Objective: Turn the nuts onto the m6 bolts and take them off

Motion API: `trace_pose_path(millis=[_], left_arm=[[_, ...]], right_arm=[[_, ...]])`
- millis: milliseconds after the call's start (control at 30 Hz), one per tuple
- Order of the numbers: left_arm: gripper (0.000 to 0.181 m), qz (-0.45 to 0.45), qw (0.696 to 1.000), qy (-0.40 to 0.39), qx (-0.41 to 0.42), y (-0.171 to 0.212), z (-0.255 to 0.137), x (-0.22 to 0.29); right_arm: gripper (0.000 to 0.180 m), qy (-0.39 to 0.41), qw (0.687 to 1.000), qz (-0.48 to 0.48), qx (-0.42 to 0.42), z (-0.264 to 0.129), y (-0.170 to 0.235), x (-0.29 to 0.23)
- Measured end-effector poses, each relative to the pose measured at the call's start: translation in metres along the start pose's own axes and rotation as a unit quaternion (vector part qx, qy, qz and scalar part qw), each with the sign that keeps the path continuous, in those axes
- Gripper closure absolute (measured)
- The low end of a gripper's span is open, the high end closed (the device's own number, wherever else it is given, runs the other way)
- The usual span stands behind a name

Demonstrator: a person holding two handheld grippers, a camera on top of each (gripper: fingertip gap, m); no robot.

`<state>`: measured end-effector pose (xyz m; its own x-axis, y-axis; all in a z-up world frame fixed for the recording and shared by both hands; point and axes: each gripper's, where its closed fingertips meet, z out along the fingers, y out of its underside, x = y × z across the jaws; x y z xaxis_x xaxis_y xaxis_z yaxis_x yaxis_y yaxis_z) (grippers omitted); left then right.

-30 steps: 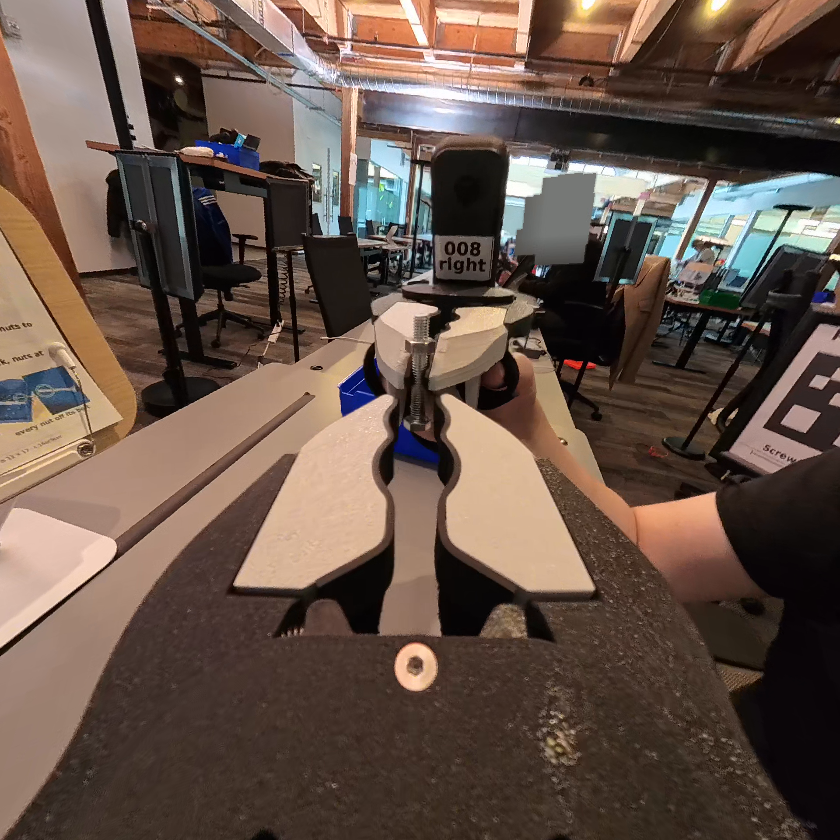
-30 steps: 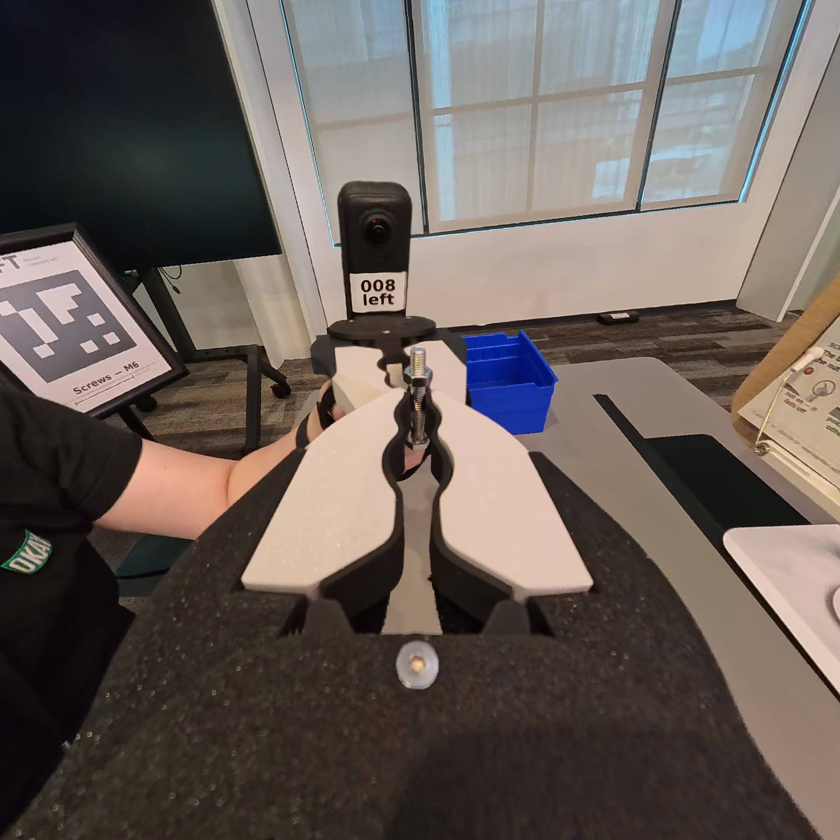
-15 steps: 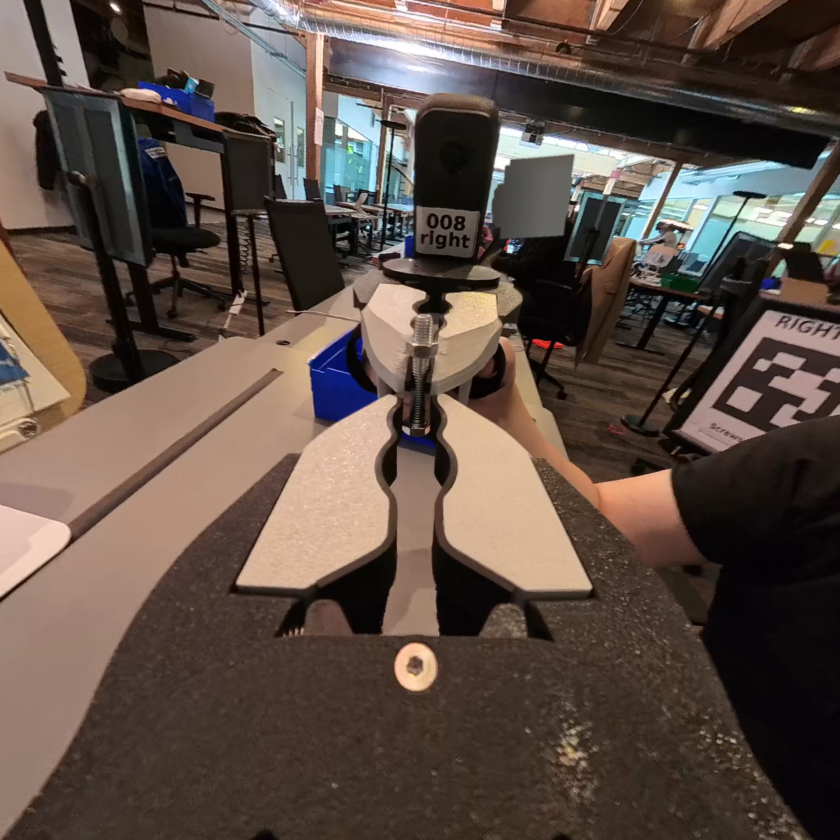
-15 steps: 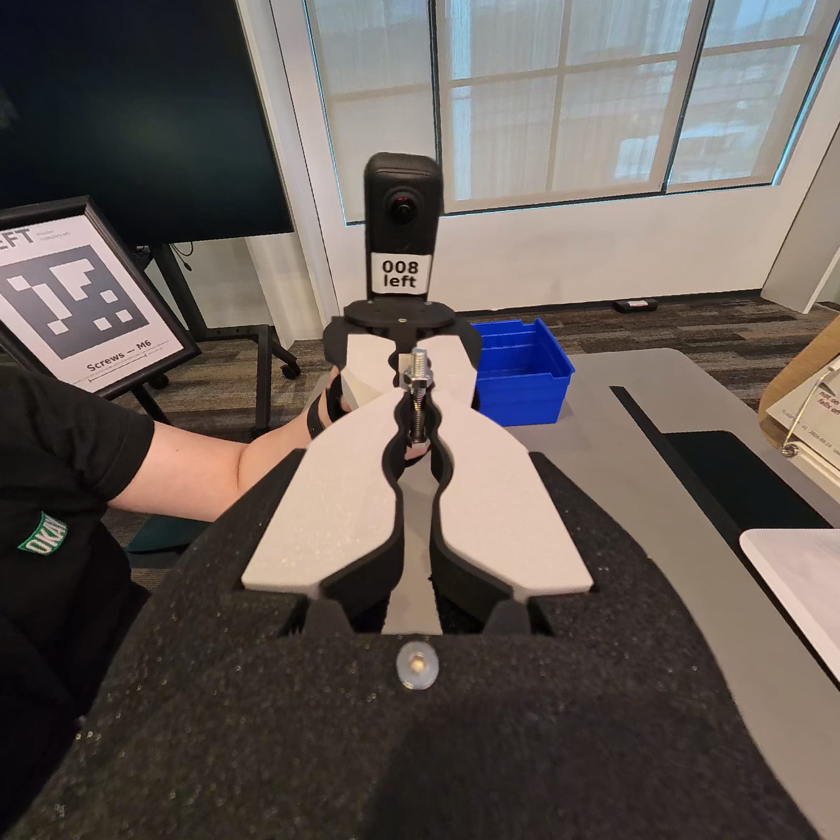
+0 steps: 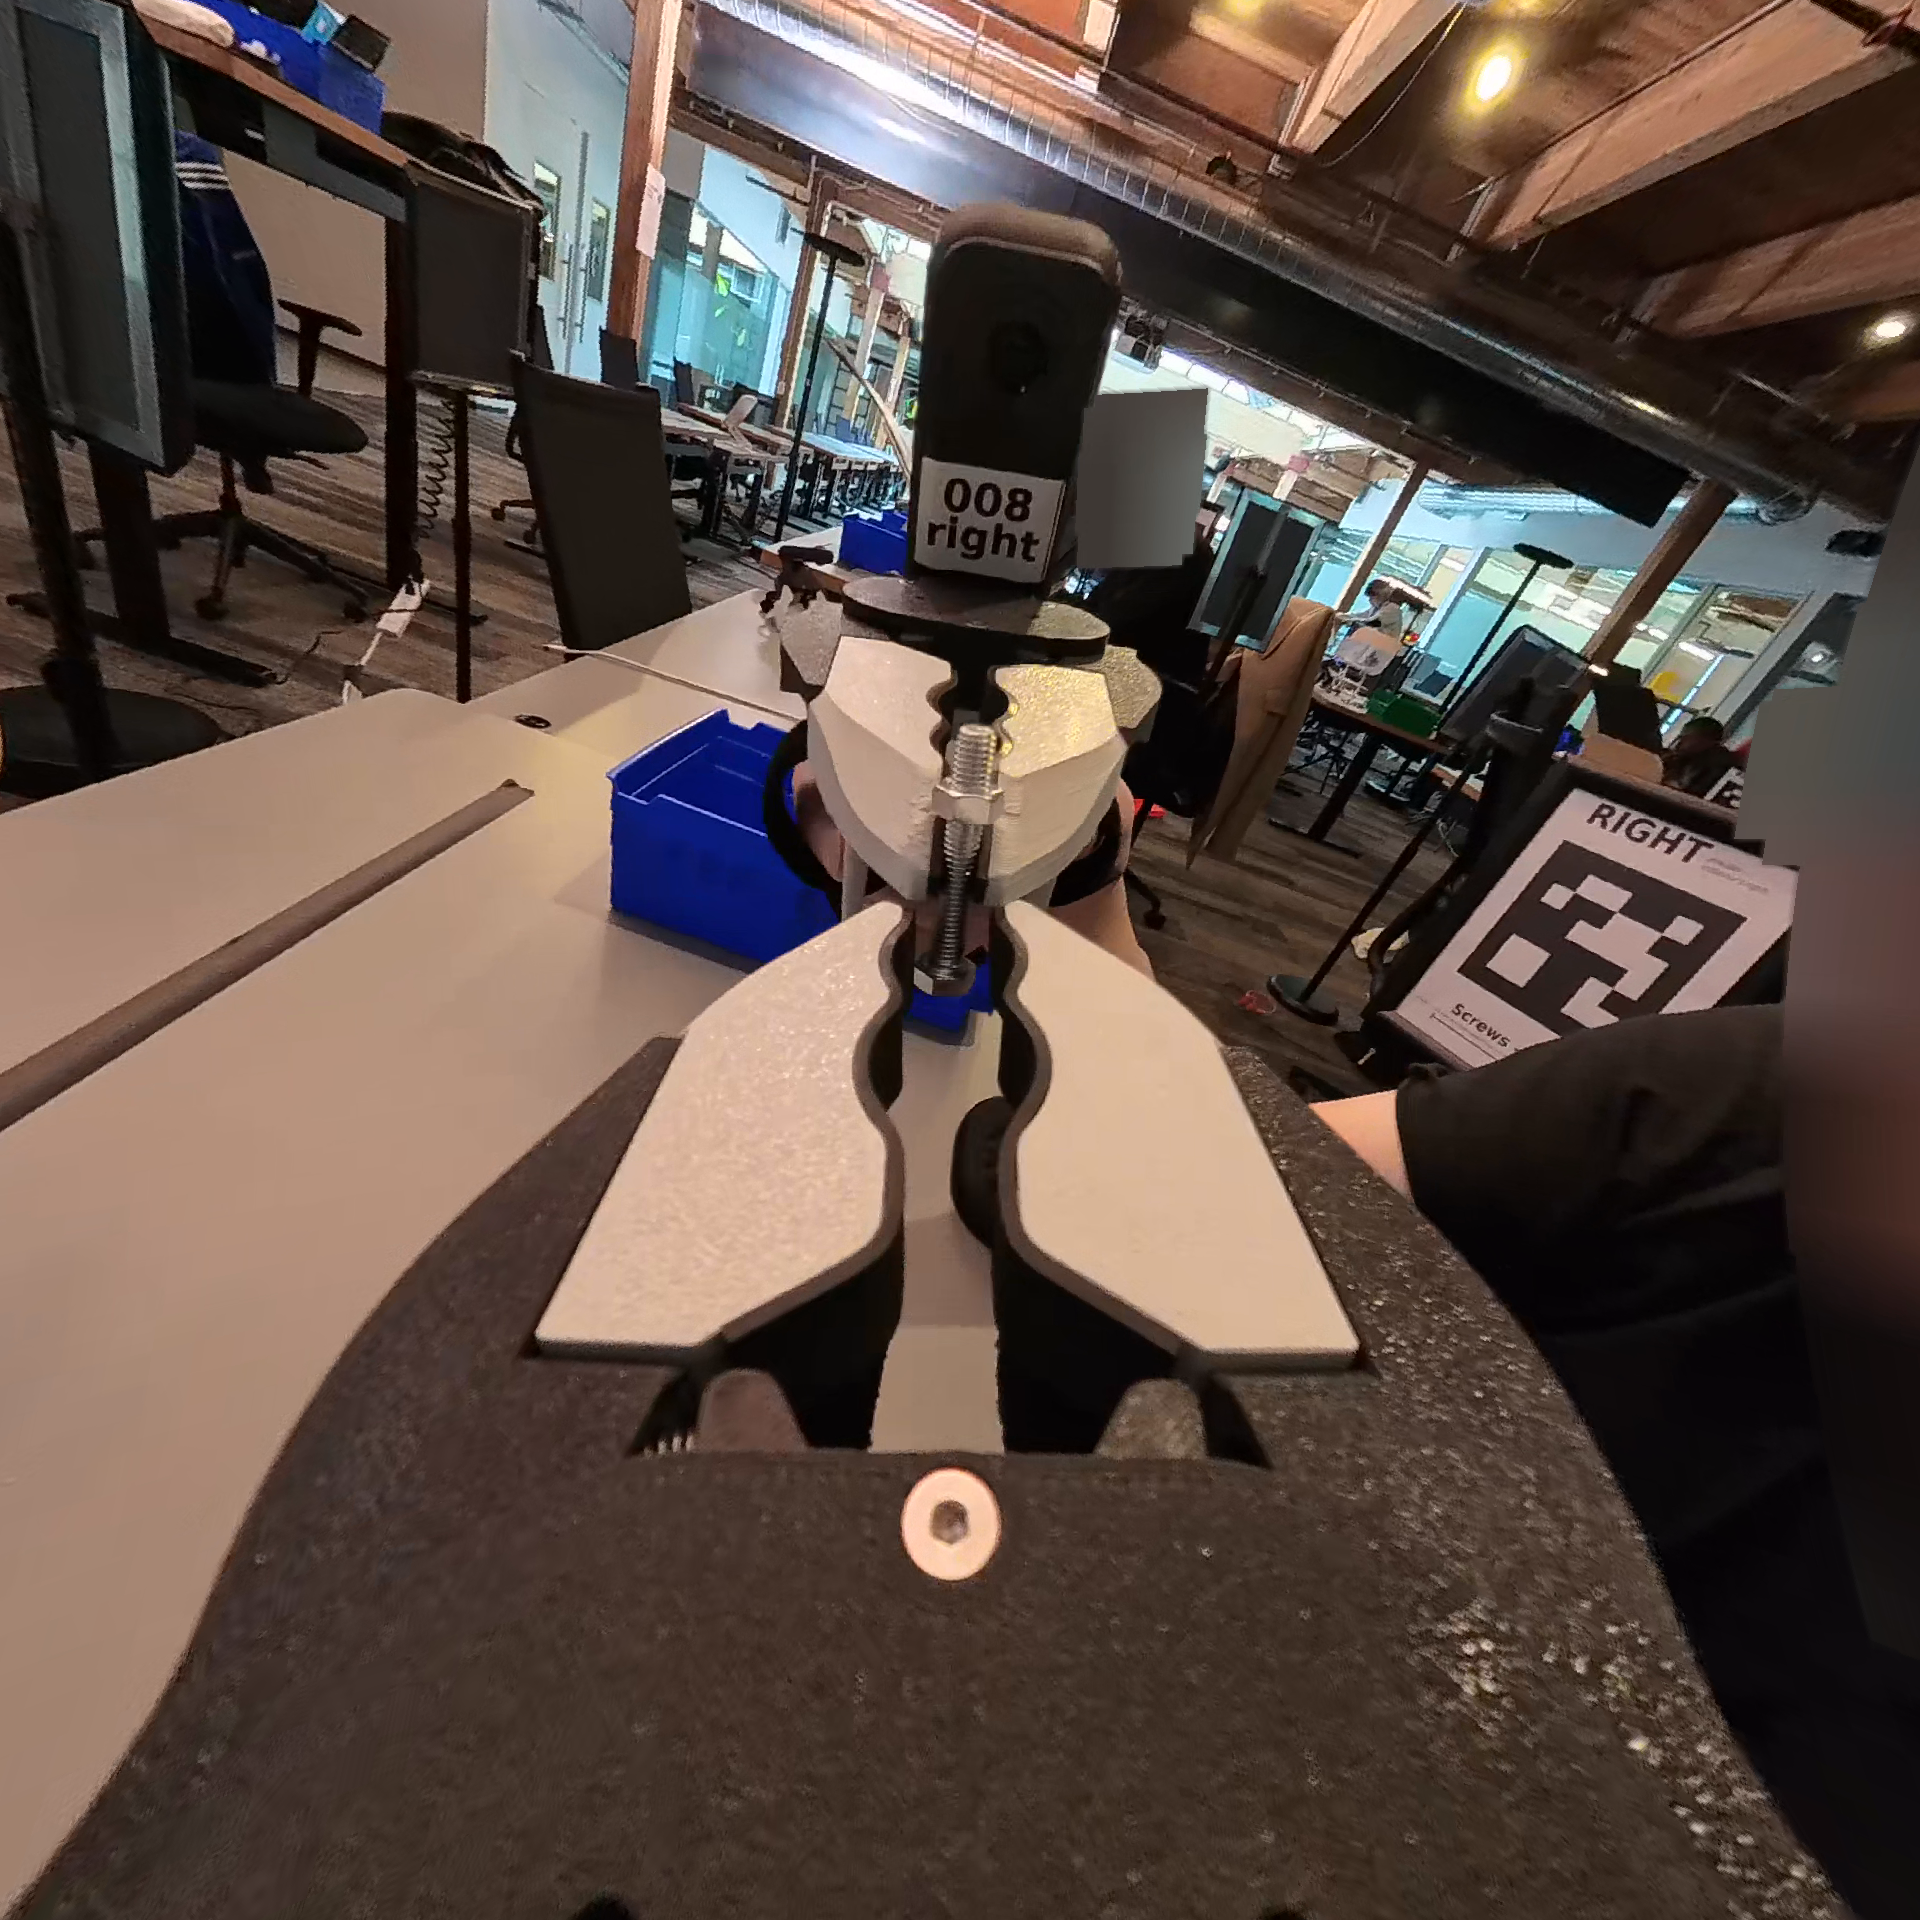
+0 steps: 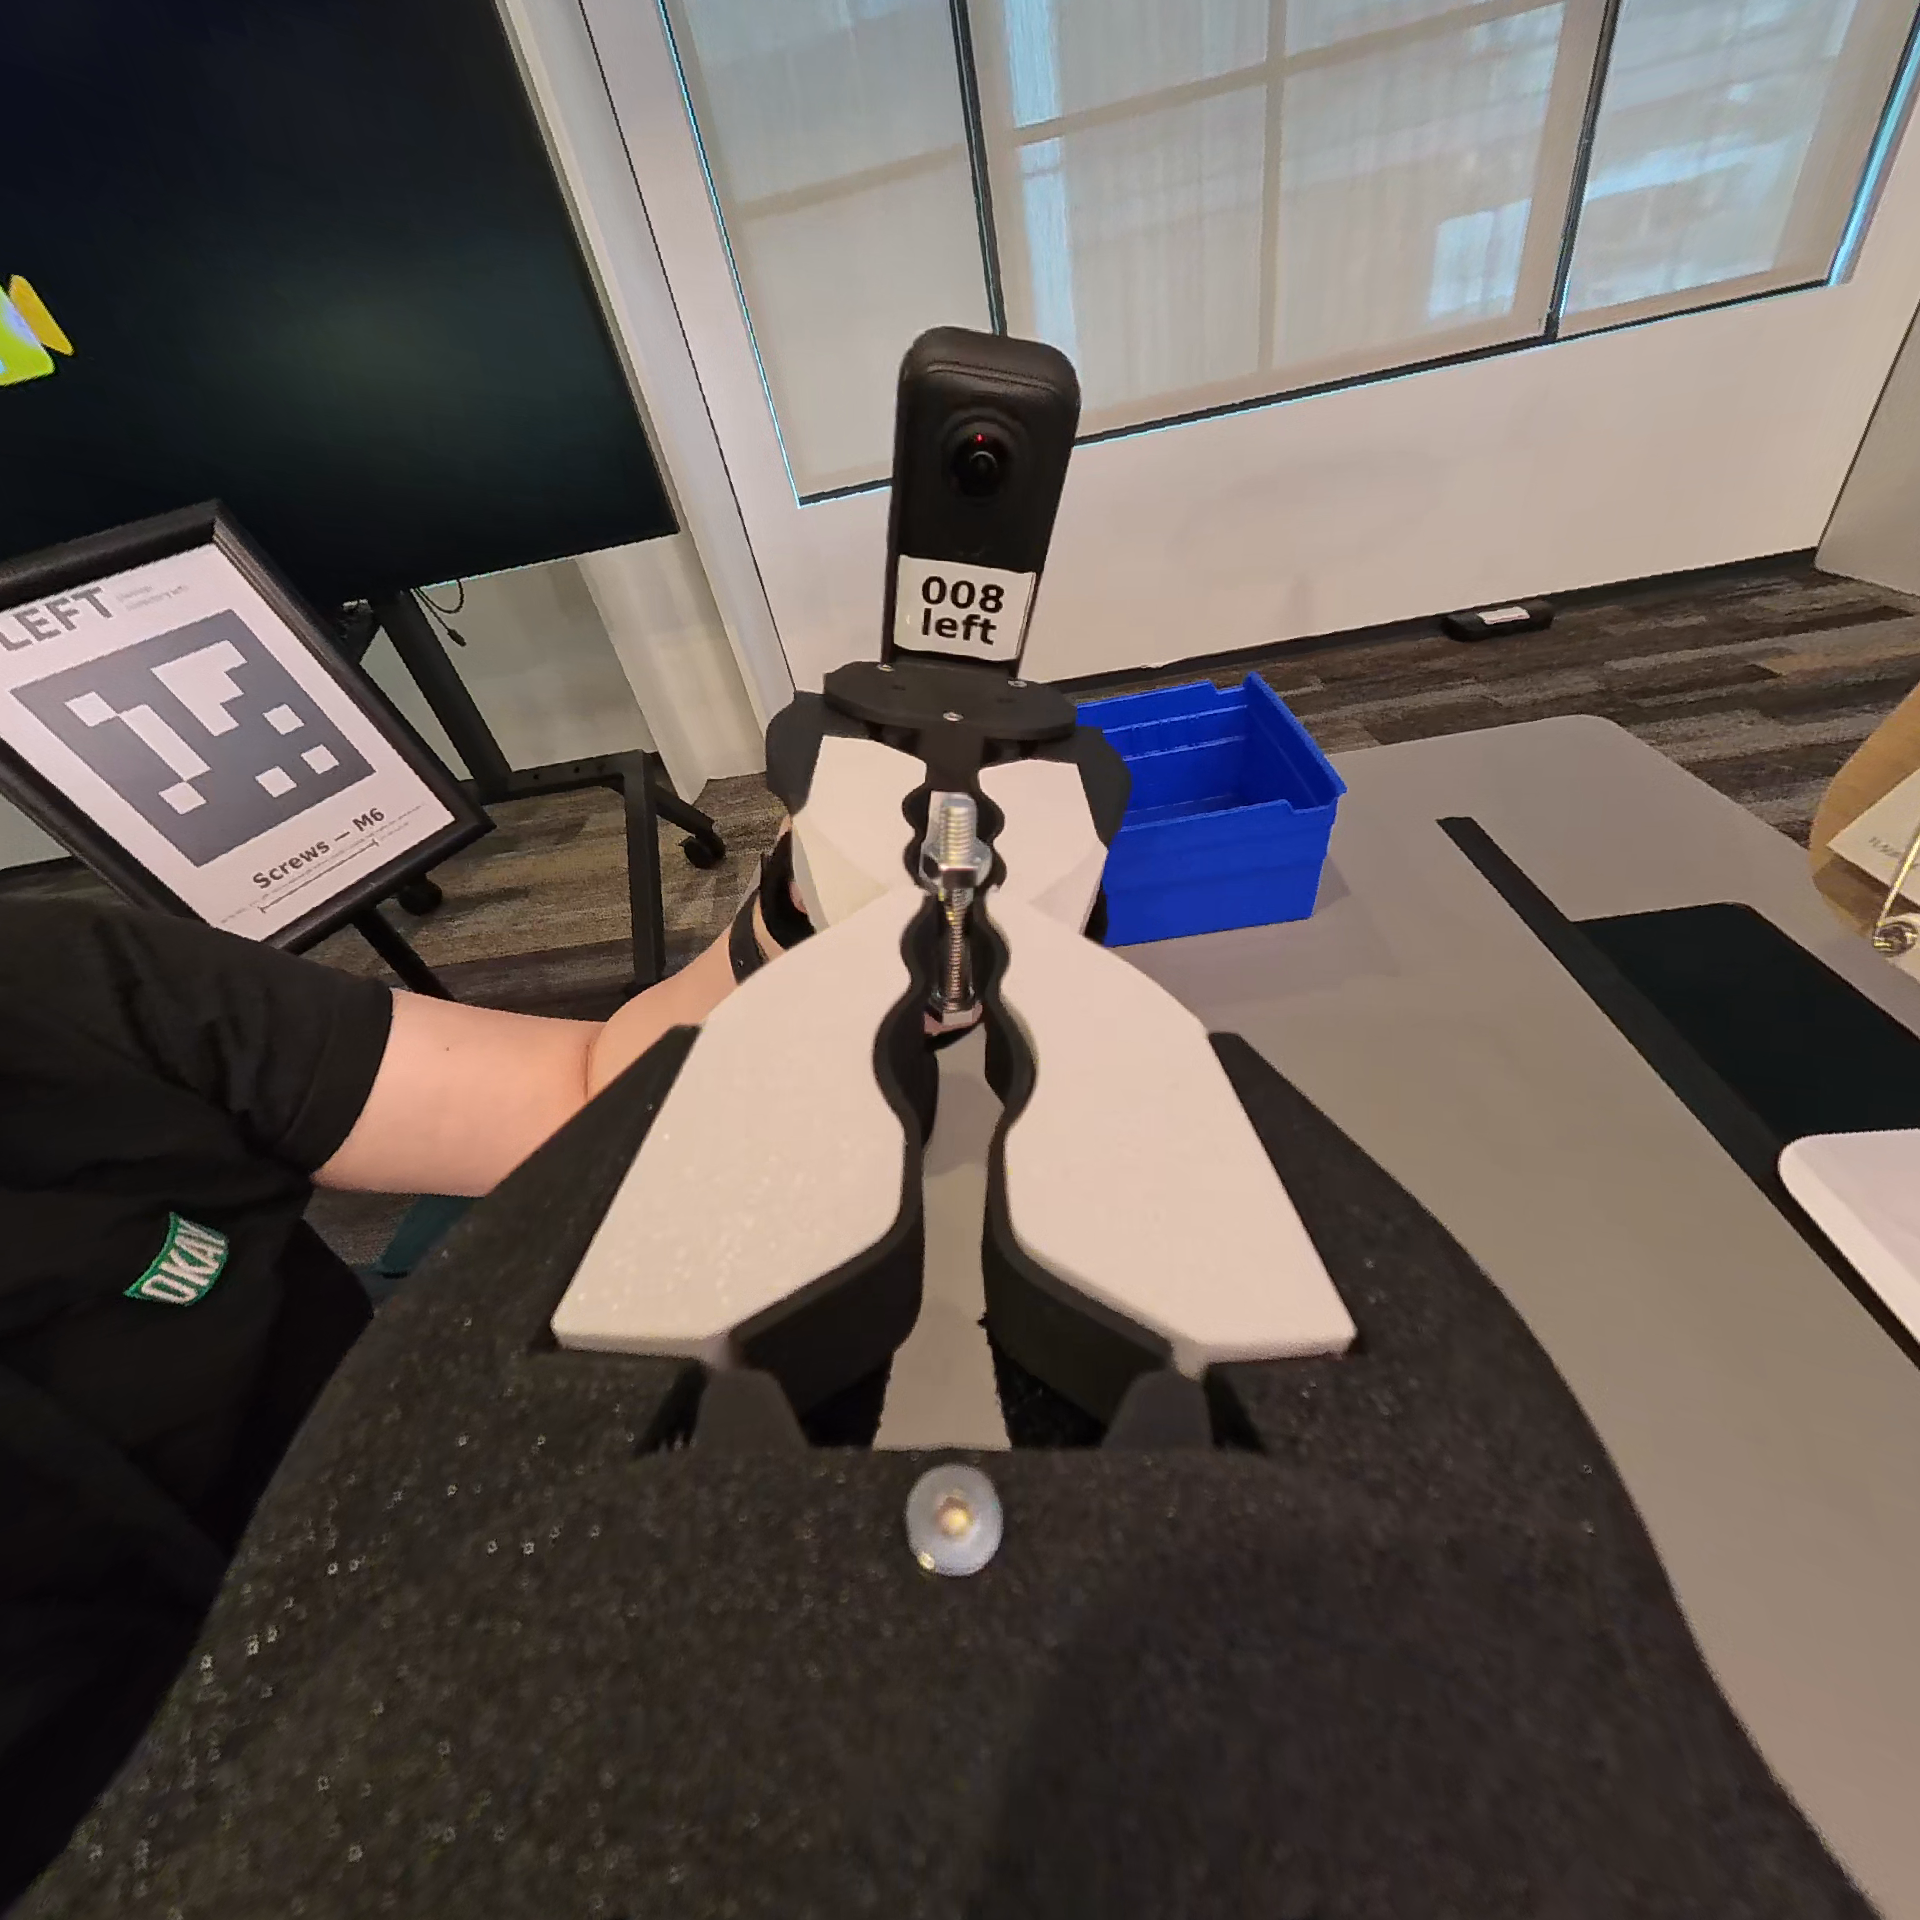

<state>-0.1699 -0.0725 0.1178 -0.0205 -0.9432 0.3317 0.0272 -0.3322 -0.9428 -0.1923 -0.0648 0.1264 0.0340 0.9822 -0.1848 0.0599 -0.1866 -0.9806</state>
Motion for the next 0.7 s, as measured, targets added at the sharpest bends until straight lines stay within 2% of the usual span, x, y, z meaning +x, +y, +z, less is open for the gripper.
trace_pose_path(millis=[200, 700], left_arm=[[0.173, 0.004, 1.0, -0.008, -0.009, 0.0024, -0.0006, -0.0026], [0.171, -0.003, 1.0, 0.005, -0.016, 0.003, -0.0036, 0.0021]], right_arm=[[0.175, -0.003, 1.0, 0.02, -0.005, -0.0008, 0.0029, 0.0026], [0.175, -0.003, 1.0, 0.002, -0.009, 0.0026, 0.0029, -0.0024]])
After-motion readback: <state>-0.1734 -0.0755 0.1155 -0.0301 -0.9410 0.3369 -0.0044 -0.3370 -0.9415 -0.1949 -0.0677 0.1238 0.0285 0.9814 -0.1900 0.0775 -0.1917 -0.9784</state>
